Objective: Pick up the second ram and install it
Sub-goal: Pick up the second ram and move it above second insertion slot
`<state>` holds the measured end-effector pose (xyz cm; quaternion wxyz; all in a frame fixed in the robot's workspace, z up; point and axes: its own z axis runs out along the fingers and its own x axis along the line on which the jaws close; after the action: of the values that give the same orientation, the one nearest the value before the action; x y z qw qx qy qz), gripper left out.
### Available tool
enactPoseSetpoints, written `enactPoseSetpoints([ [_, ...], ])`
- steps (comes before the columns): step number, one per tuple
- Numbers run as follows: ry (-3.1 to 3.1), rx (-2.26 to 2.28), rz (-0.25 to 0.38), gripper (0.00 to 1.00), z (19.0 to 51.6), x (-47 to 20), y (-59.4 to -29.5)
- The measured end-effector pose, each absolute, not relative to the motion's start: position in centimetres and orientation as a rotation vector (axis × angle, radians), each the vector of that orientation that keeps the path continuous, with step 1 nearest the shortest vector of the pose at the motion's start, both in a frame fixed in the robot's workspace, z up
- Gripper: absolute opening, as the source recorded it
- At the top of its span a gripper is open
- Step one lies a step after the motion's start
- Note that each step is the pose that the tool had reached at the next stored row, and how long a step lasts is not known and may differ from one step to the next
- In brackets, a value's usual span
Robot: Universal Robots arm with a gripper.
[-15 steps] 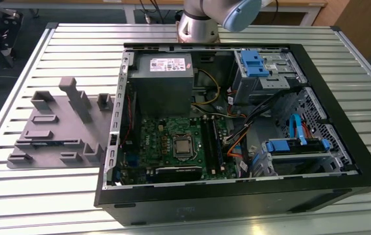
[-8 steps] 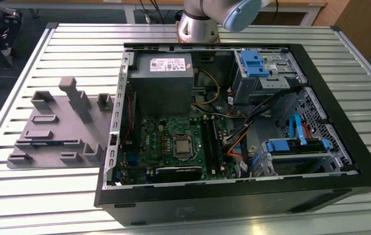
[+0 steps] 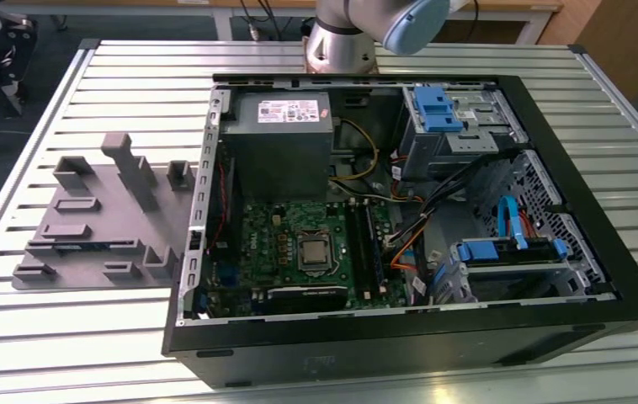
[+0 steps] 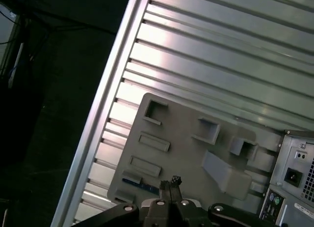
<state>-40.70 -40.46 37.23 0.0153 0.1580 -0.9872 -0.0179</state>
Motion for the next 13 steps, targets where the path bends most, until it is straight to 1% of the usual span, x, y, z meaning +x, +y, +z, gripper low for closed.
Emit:
enactPoseSetpoints([
  [13,-3.048,0.613,-0.054,0.11,37.23,-40.79,-40.46],
])
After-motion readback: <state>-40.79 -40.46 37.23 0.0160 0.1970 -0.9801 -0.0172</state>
